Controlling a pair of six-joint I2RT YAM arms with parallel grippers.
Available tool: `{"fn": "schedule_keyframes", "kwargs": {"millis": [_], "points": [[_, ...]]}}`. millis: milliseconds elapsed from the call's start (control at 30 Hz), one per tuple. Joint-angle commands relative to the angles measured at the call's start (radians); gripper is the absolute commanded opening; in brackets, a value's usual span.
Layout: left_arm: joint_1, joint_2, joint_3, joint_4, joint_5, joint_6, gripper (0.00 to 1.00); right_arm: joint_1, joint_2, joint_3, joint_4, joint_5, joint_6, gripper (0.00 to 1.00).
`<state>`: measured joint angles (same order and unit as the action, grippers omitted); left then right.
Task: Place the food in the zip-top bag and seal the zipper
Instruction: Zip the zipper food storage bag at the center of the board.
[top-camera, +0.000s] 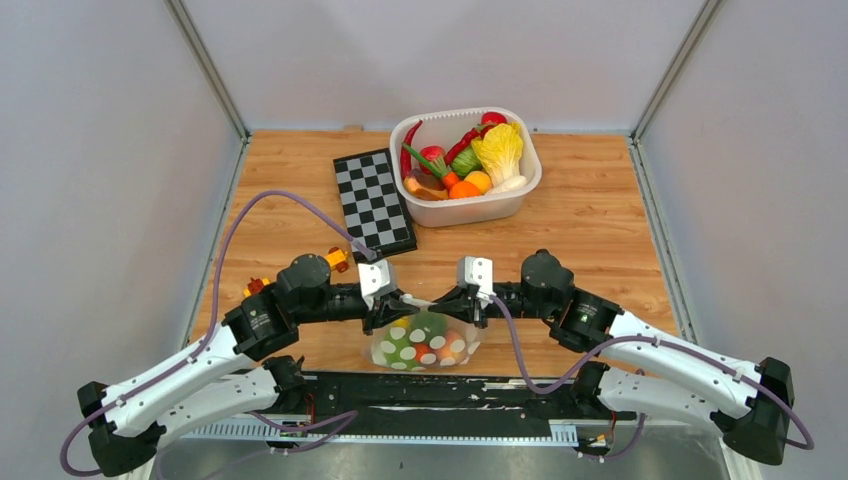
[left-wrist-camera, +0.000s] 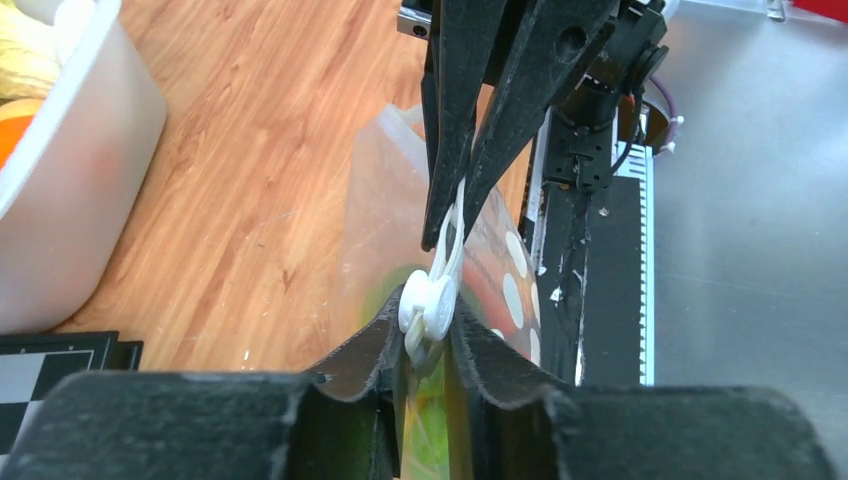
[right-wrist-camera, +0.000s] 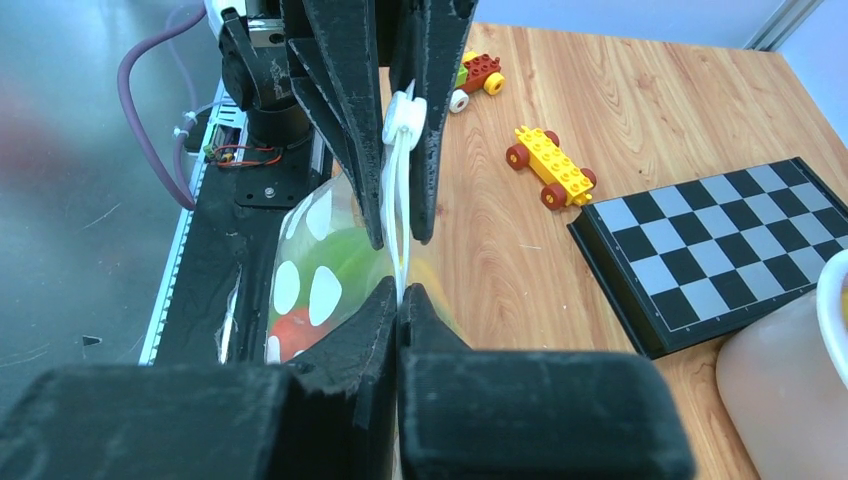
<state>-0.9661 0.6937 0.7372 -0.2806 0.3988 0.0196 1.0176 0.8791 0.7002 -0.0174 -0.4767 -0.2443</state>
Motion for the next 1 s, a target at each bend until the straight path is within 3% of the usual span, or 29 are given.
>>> {"fn": "schedule_keyframes", "kwargs": {"millis": [0,233,333,467,567,667,767,967], "points": [[0.003,-0.02,-0.01,0.045,0.021,-0.012,0.2,-0.004,-0.039,-0.003,0.071,0.013,-0.003,0.0],[0.003,-0.033,-0.015,0.068,-0.036,-0.039,0.02,-0.004,-0.042,-0.01,0.068,0.008,-0.003,0.0],[0.003,-0.032,-0.014,0.076,-0.049,-0.04,0.0,-0.004,-0.042,-0.009,0.061,0.002,-0.003,0.01],[0.003,-0.011,-0.004,0.068,-0.046,-0.038,0.0,-0.004,-0.036,0.021,0.045,-0.003,0.013,0.13],[0.003,0.004,0.005,0.065,-0.033,-0.035,0.0,-0.004,-0.014,0.073,0.021,-0.04,0.018,0.34],[0.003,0.018,0.014,0.064,-0.024,-0.032,0.0,-0.004,0.02,0.119,-0.006,-0.064,0.017,0.43],[0.003,0.027,0.017,0.062,-0.018,-0.032,0.0,-0.004,0.057,0.156,0.0,-0.087,0.023,0.44],[0.004,0.023,0.021,0.054,-0.02,-0.037,0.0,-0.004,0.114,0.177,0.053,-0.117,0.055,0.37]]}}
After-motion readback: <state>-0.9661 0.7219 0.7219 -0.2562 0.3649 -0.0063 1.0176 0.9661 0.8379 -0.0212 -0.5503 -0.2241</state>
